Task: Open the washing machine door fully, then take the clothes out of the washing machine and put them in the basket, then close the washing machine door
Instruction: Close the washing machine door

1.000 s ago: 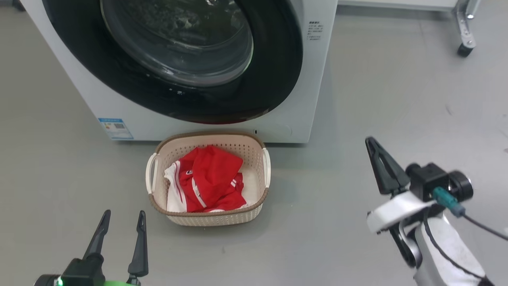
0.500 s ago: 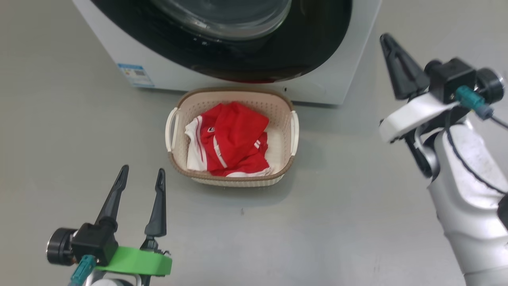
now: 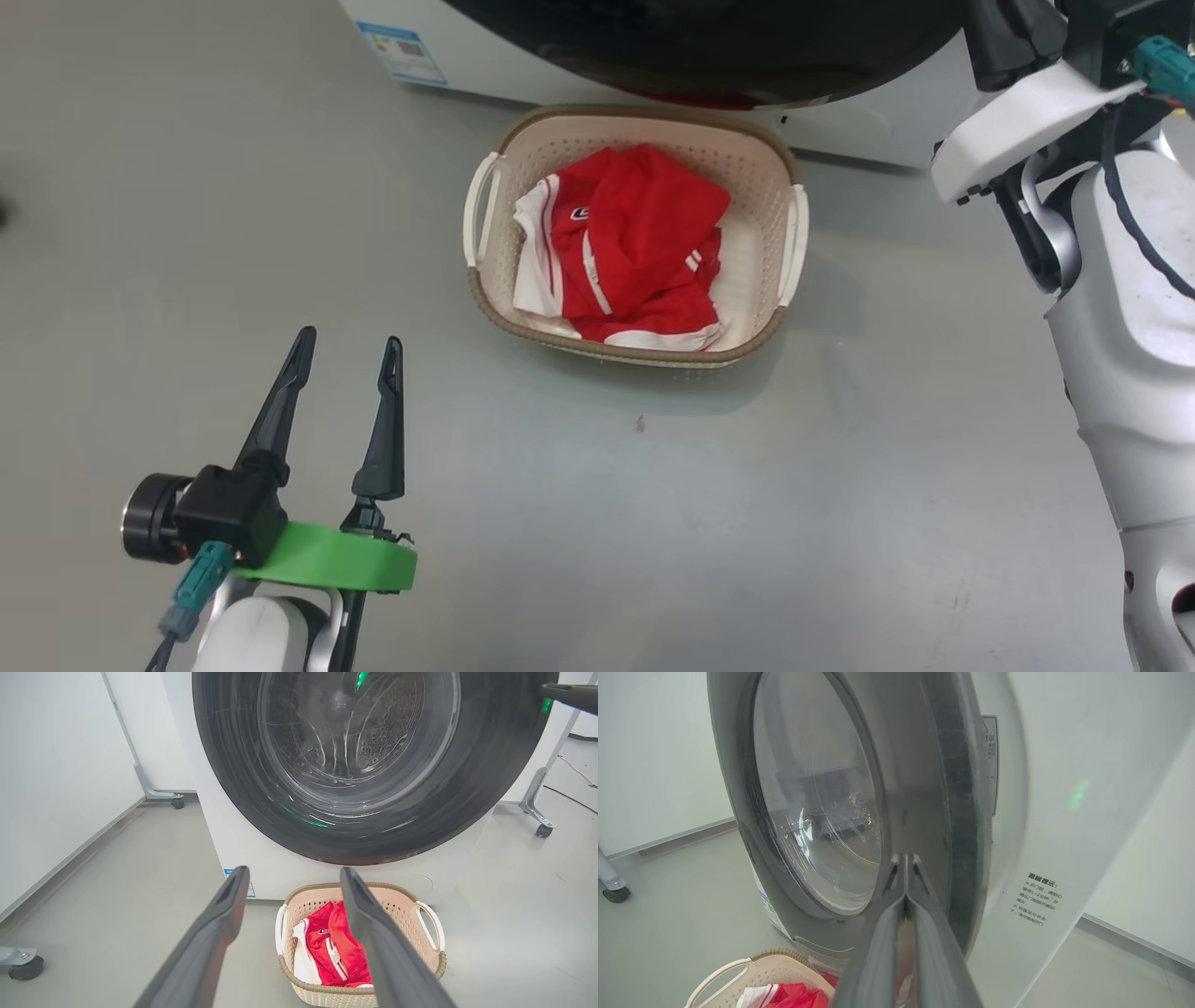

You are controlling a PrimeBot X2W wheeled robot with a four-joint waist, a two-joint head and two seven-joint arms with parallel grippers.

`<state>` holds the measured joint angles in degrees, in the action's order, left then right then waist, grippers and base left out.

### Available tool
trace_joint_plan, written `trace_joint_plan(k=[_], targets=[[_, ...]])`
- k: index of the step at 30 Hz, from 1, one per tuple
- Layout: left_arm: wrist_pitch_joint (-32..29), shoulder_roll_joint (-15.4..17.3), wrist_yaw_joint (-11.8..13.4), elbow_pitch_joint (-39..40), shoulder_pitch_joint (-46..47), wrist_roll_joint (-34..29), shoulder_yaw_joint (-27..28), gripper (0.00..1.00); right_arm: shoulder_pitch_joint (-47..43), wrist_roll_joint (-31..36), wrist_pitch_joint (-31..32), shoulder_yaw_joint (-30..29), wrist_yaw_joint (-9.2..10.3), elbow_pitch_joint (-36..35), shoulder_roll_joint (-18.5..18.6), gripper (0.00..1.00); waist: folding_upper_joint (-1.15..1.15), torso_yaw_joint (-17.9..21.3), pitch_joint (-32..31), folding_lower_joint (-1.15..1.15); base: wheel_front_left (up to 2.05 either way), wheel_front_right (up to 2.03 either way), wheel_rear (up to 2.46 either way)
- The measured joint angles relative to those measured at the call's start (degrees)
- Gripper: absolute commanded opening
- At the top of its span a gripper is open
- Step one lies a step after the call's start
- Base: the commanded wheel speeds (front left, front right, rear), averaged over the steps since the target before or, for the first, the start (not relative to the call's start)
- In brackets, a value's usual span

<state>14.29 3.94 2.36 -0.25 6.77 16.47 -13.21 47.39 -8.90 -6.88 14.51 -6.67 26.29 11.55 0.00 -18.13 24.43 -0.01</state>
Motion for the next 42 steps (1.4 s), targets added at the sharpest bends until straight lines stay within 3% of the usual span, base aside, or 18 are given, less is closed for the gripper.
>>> trace_joint_plan(k=[31,42], targets=[[0.2,-1.4,-2.0,-0.9,4.2,-0.4,-0.1,1.0,17.6,-0.5,-1.6,-0.8,-0.59,13.0,3.7,0.0,0.0,-4.2,6.1,0.01,0.0,0.0,0.0],[0.2,-1.7,-2.2,-1.1,5.3,-0.5,0.1,1.0,19.1,-0.5,-3.8,-1.1,-0.79,16.9,3.7,0.0,0.0,-4.6,6.6,0.01,0.0,0.0,0.0]])
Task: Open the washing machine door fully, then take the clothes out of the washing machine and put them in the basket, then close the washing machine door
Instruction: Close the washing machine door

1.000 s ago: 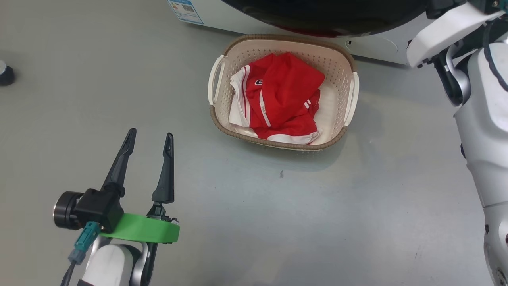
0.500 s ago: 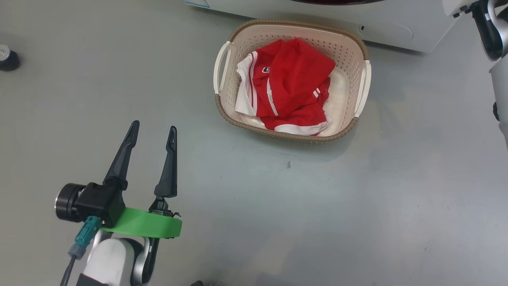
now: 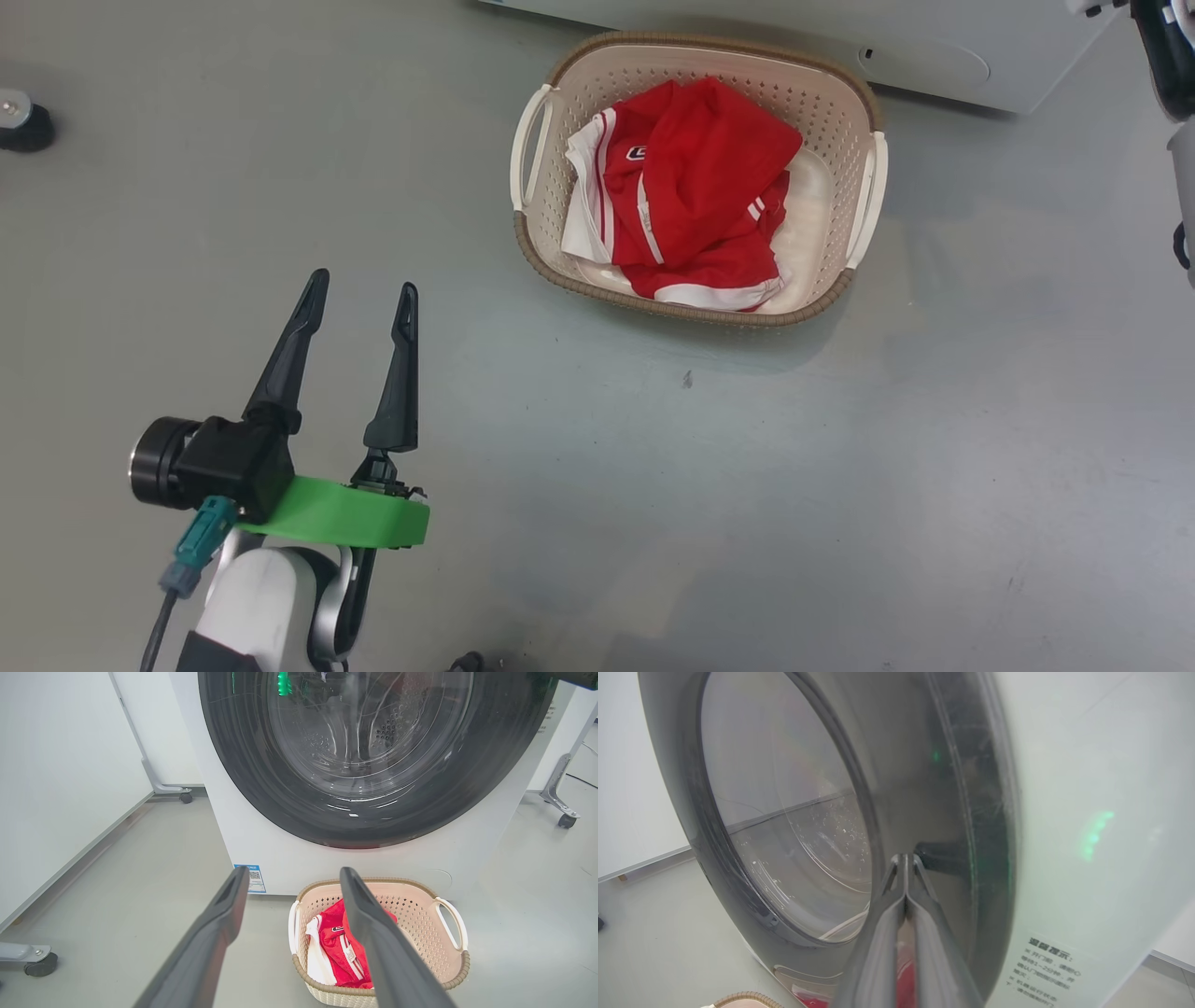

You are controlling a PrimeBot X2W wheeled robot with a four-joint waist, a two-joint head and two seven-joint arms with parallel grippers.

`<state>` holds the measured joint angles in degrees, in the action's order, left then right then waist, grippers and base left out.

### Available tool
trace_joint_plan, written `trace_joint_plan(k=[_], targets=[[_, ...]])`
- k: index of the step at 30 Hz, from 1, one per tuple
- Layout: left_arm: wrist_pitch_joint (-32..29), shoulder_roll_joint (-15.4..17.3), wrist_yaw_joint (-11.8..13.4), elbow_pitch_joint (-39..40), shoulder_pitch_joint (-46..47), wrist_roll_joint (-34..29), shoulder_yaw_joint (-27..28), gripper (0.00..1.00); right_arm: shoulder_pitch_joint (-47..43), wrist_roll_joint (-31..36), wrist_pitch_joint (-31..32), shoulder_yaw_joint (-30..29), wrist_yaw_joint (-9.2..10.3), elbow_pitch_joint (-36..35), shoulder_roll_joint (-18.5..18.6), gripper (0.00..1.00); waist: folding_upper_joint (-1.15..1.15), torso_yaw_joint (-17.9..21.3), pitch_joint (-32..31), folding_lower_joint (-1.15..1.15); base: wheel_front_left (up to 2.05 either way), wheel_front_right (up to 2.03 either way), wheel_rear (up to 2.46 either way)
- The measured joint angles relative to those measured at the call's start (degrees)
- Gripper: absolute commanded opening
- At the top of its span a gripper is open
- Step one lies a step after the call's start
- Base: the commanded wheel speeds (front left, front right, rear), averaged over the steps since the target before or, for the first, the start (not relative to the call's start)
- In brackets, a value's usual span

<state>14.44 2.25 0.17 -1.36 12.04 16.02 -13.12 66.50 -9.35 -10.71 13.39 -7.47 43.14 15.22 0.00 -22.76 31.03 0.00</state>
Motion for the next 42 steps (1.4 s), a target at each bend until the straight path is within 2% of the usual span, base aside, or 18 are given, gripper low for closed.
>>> trace_joint_plan(k=[9,17,19,20,21,26,42], targets=[[0.0,-0.1,0.0,-0.5,0.0,-0.6,2.0,1.0,-0.8,-0.2,-2.3,1.9,0.07,2.4,-2.3,0.0,0.0,1.1,-1.6,0.0,0.0,0.0,0.0],[0.0,-0.2,0.1,-1.1,0.0,-1.3,3.9,1.0,-7.3,-2.2,-3.3,2.1,0.05,3.4,-5.6,0.0,0.0,3.3,-4.1,0.0,0.0,0.0,0.0],[0.0,-0.2,0.1,-1.4,0.0,-1.5,4.2,1.0,-9.0,-2.3,-3.5,2.2,0.05,3.5,-6.1,0.45,0.0,3.9,-4.9,0.01,0.0,0.0,0.0],[0.0,-0.2,0.1,-1.4,0.0,-1.5,4.4,1.0,-10.0,-2.6,-3.8,2.2,0.05,3.5,-6.4,0.75,0.0,4.3,-5.4,0.01,0.0,0.0,0.0],[0.0,-0.2,0.1,-1.3,0.0,-1.5,4.7,1.0,-10.9,-3.0,-3.8,2.1,0.05,3.5,-6.8,0.99,0.0,4.6,-5.8,0.01,0.0,0.0,0.0],[0.0,-0.1,0.5,-1.3,-0.2,-1.7,6.1,1.0,-15.6,-3.9,-3.8,2.4,0.05,1.8,-8.6,1.0,0.0,6.6,-7.9,0.01,0.0,0.0,0.0],[0.0,0.6,0.0,-3.2,-4.5,-1.8,7.4,1.0,-33.7,-5.8,-3.8,0.1,0.52,-9.3,-10.6,1.0,0.0,13.7,-14.4,0.01,0.0,0.0,0.0]])
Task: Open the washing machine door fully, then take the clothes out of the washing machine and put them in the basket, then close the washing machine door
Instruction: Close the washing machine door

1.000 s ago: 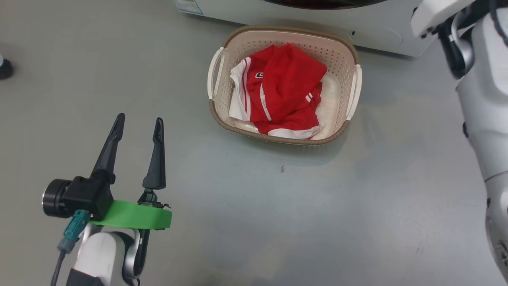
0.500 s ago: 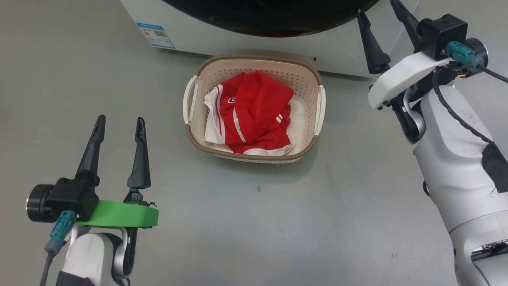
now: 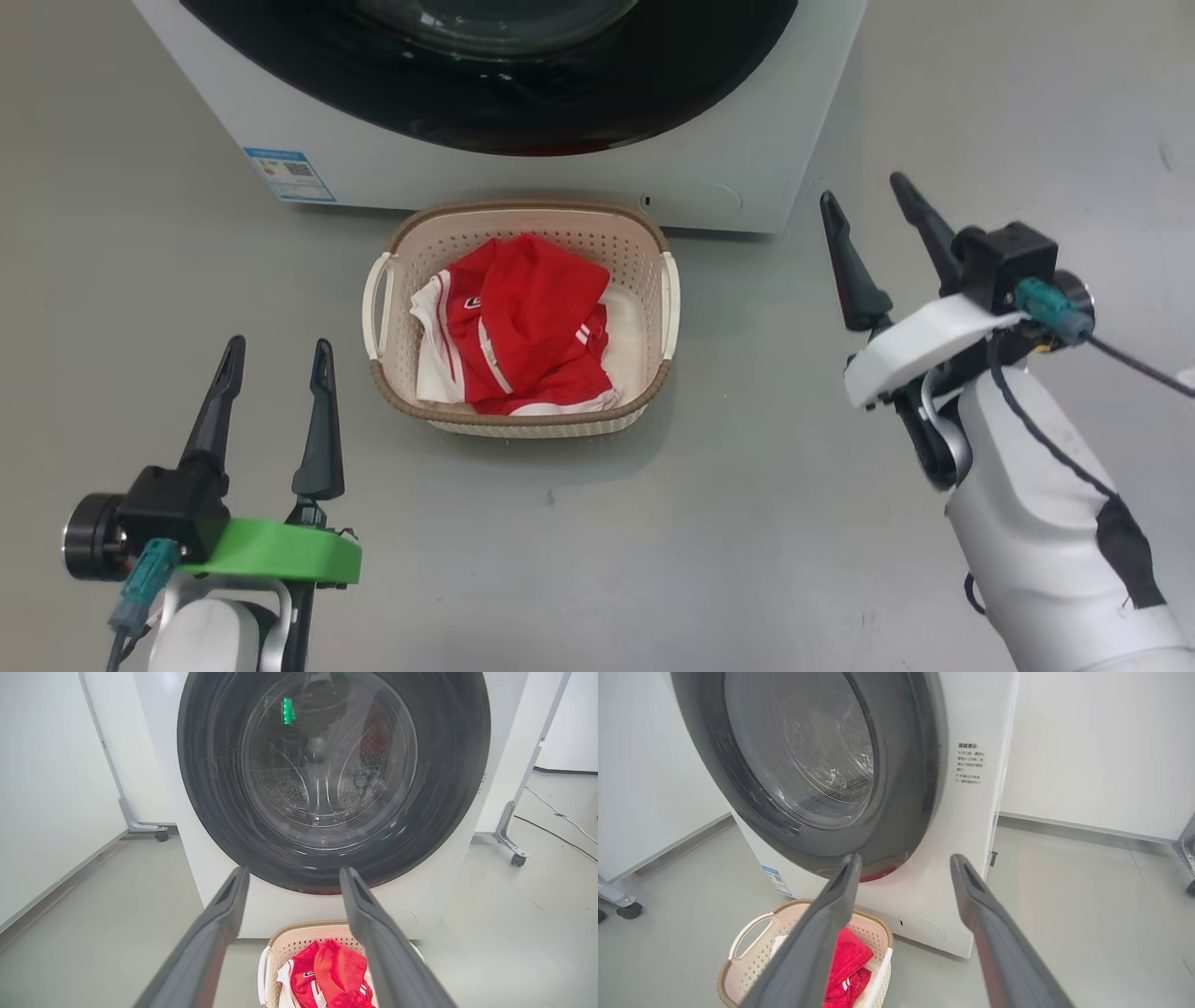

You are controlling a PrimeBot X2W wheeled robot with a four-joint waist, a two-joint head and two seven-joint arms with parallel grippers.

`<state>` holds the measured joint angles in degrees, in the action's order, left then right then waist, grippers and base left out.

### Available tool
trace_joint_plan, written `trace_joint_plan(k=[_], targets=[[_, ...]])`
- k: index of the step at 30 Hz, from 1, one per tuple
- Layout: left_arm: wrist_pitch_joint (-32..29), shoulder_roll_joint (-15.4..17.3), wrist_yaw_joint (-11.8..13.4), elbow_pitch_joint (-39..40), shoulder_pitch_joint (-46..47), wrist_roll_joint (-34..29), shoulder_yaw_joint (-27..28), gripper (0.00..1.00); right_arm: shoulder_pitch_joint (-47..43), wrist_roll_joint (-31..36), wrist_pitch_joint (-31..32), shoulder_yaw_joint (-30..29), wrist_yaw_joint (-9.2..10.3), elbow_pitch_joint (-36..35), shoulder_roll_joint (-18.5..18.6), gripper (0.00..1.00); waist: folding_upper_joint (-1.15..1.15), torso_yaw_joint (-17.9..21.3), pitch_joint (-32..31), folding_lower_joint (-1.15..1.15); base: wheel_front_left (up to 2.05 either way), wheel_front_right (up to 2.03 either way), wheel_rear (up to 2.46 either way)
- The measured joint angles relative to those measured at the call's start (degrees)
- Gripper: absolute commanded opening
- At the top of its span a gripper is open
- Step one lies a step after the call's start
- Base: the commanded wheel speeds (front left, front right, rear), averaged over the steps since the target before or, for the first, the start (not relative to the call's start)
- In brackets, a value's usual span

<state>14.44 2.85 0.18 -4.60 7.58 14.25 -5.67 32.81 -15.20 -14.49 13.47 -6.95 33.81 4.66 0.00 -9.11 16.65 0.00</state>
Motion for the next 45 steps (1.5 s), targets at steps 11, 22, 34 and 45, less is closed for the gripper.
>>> trace_joint_plan(k=[11,22,34,45], targets=[[0.0,0.2,-0.1,-2.8,-5.2,0.2,0.2,1.0,-12.4,-2.1,0.0,-0.4,0.14,-3.5,-1.1,1.0,0.0,4.6,-5.5,0.0,0.0,0.0,0.0],[0.0,0.2,-0.1,-4.5,-9.8,0.2,-1.0,1.0,-20.3,-2.7,0.0,-1.1,0.63,-6.7,-1.3,1.0,0.0,7.5,-11.0,0.0,0.0,0.0,0.0],[0.0,0.2,0.0,-4.8,-13.9,0.2,-1.5,1.0,-26.3,-2.6,0.0,-0.5,1.56,-10.3,-1.5,1.0,0.0,8.8,-15.3,0.0,0.0,0.0,0.0],[0.0,0.2,0.3,-4.4,-15.0,0.2,-1.6,1.0,-29.0,-2.4,0.0,0.0,1.66,-12.3,-1.7,1.0,0.0,8.9,-16.5,0.0,0.0,0.0,0.0]])
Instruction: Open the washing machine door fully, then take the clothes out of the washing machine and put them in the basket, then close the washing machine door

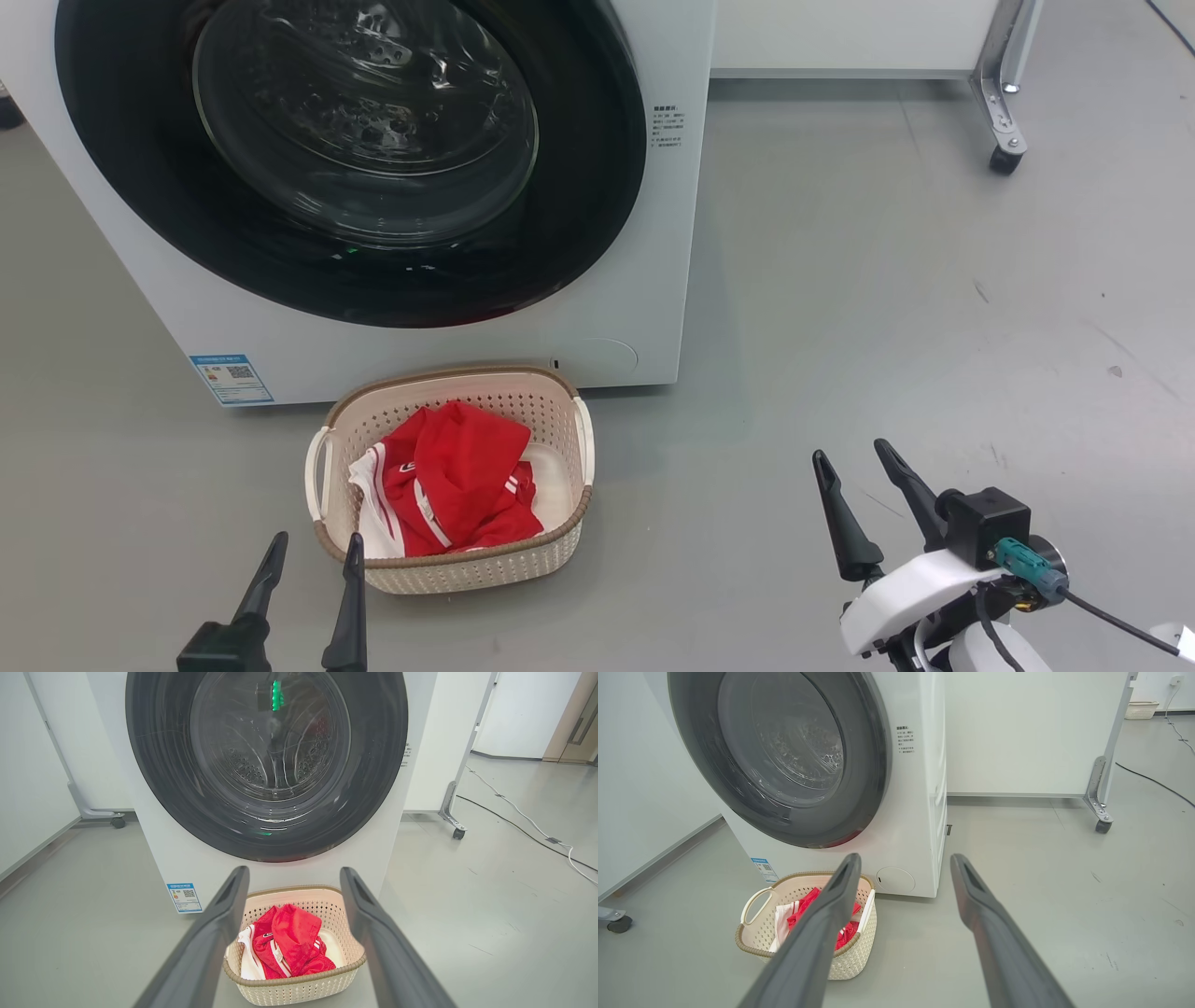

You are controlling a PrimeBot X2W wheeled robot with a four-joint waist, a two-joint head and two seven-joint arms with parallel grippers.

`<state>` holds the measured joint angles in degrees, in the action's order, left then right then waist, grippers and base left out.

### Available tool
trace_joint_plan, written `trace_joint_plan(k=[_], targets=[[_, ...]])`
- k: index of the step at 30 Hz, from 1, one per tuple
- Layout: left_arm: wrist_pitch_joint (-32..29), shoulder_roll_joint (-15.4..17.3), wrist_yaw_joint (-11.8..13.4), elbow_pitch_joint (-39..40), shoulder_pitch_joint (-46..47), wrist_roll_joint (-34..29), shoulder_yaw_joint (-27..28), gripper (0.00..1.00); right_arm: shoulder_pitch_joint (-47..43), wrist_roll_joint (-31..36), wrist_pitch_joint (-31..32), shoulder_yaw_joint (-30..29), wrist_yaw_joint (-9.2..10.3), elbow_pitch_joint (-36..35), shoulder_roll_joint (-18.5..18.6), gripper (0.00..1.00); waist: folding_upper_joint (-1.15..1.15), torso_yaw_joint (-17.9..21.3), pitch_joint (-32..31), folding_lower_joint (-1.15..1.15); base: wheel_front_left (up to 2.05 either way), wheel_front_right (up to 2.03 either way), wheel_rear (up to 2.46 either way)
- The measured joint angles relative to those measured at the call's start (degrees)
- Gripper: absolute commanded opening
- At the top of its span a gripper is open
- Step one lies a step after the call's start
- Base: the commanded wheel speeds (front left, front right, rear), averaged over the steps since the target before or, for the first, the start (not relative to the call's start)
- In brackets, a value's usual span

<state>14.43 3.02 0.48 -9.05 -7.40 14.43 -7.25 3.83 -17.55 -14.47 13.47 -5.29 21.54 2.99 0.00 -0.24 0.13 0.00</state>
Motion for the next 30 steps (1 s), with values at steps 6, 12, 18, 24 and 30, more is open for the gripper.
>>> trace_joint_plan(k=[6,12,18,24,30], targets=[[-0.1,0.0,0.3,0.1,-0.4,0.0,0.0,1.0,-1.2,0.4,0.0,0.1,0.49,-0.7,-0.1,1.0,0.0,0.2,-0.3,0.0,0.0,0.0,0.0],[-0.2,0.0,0.8,0.3,-0.9,0.0,0.0,1.0,-1.8,1.0,0.0,0.1,0.9,-1.4,-0.2,1.0,0.0,0.2,-0.4,0.0,0.0,0.0,0.0],[-0.3,0.3,1.3,0.5,-0.9,-0.8,0.0,1.0,-2.0,1.6,0.0,0.2,0.96,-1.9,-0.2,1.0,0.0,0.1,-0.4,0.0,0.0,0.0,0.0],[-0.3,0.4,1.7,0.6,-0.9,-1.1,0.0,1.0,-2.1,1.6,0.0,0.2,1.34,-2.2,-0.2,1.0,0.0,-0.1,-0.5,0.0,0.0,0.0,0.0],[-0.3,0.4,1.7,0.8,-0.9,-1.1,0.0,1.0,-2.4,1.6,0.0,0.2,1.34,-2.4,-0.2,1.0,0.0,0.0,-0.7,0.0,0.0,0.0,0.0]])
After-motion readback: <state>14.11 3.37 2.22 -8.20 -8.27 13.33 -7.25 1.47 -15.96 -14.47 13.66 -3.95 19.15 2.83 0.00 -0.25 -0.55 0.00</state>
